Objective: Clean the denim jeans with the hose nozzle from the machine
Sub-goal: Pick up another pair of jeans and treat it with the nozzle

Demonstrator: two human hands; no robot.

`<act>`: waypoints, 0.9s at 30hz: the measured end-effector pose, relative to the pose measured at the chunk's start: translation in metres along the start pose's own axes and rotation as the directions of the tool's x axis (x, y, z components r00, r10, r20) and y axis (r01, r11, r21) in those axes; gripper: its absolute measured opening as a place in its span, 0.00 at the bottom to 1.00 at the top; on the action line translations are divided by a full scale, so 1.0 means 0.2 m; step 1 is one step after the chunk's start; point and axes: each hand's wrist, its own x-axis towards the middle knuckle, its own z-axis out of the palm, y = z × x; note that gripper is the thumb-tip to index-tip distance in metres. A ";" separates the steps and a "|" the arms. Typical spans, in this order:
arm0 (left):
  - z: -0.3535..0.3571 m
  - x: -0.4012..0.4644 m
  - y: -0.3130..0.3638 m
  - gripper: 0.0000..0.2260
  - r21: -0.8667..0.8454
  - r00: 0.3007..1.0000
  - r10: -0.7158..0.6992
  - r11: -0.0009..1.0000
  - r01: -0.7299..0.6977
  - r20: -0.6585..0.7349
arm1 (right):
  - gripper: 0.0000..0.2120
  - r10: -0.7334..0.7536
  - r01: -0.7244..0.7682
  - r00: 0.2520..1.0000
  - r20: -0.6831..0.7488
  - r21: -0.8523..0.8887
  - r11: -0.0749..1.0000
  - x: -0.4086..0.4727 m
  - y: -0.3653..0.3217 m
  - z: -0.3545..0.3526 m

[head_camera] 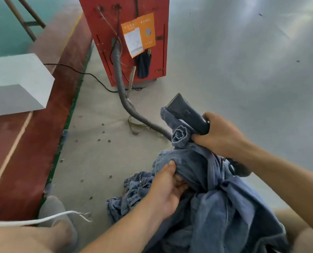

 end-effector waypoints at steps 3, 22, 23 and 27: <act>0.03 -0.02 0.07 0.18 -0.029 0.999 0.004 1.000 -0.006 -0.047 | 0.15 -0.019 0.019 0.999 -0.032 0.000 1.000 -0.03 -0.05 -0.08; -0.12 0.24 0.09 0.22 0.936 0.519 0.854 0.209 -0.282 -0.034 | 0.15 -0.011 0.019 0.999 0.038 -0.220 0.975 0.04 0.42 -0.37; -0.06 0.28 0.13 0.16 0.907 0.452 0.866 -0.006 -0.422 0.216 | 0.13 -0.015 0.017 1.000 0.015 -0.197 0.980 0.05 0.42 -0.38; 0.32 0.58 0.22 0.16 0.931 0.888 0.351 0.105 -0.351 0.296 | 0.12 0.028 -0.031 0.996 -0.088 -0.030 0.999 0.11 0.43 -0.41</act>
